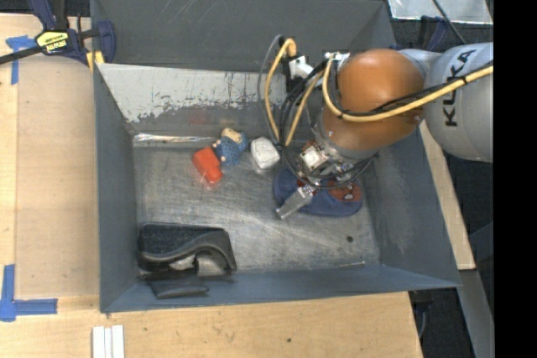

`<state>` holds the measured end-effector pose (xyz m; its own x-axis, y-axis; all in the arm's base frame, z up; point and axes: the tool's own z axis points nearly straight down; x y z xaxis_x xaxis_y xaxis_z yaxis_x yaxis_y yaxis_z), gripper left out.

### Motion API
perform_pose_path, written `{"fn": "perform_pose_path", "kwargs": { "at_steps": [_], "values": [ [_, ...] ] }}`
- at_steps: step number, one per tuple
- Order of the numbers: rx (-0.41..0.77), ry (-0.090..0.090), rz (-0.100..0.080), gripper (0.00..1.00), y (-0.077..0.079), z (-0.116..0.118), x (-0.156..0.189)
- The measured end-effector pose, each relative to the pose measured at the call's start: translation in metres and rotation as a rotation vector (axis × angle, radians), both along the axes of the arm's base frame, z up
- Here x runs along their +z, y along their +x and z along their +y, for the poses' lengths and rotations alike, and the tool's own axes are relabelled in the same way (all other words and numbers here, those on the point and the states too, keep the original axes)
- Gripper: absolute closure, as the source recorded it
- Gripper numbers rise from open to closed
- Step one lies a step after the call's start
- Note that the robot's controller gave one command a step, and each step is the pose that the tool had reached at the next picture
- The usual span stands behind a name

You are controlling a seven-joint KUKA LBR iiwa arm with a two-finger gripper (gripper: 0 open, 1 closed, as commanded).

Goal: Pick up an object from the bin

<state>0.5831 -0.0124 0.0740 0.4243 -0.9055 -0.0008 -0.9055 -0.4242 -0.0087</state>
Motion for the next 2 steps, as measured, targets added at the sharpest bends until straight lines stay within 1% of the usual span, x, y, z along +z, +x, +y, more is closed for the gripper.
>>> {"fn": "perform_pose_path", "kwargs": {
  "at_steps": [1,2],
  "values": [
    [-0.002,-0.008,-0.004,1.0,0.003,-0.003,0.004],
    [-0.005,-0.002,0.002,1.0,0.004,-0.002,0.032]
  ]
}}
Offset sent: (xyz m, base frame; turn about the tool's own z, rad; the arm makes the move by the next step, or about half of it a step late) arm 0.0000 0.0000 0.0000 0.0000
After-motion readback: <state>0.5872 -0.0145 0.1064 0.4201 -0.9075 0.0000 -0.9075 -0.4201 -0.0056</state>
